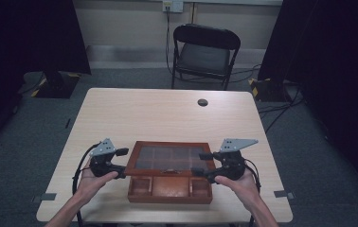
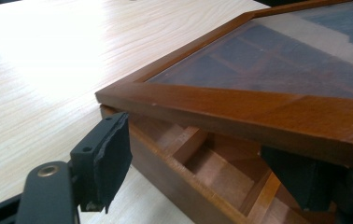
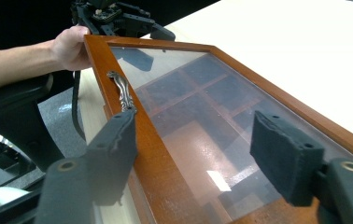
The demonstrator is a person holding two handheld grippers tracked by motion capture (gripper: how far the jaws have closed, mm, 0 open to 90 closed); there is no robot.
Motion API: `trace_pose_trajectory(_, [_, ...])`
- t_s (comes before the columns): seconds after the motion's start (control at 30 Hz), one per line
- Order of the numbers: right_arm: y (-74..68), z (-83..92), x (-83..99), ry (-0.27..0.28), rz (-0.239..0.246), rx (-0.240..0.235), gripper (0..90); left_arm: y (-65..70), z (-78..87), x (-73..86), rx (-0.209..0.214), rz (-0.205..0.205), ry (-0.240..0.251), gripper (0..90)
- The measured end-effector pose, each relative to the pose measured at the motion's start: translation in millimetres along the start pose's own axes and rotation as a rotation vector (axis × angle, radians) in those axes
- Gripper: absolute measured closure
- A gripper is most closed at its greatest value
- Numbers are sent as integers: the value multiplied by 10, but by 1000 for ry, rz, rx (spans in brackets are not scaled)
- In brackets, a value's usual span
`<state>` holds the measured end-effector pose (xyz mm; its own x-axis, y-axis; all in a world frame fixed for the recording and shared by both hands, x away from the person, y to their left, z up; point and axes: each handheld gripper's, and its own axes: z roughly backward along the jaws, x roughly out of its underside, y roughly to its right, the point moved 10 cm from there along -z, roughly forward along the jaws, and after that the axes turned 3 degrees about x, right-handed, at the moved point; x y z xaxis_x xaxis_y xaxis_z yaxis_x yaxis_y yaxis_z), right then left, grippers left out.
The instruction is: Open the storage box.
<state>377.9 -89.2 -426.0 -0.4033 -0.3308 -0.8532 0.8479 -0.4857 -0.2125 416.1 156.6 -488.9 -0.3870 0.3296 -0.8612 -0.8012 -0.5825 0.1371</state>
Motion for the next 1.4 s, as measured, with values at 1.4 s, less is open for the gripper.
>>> trace_pose_trajectory(1.4, [440,-10,-74,15,-6,100,248,-77,31,-408,8,11,77,335])
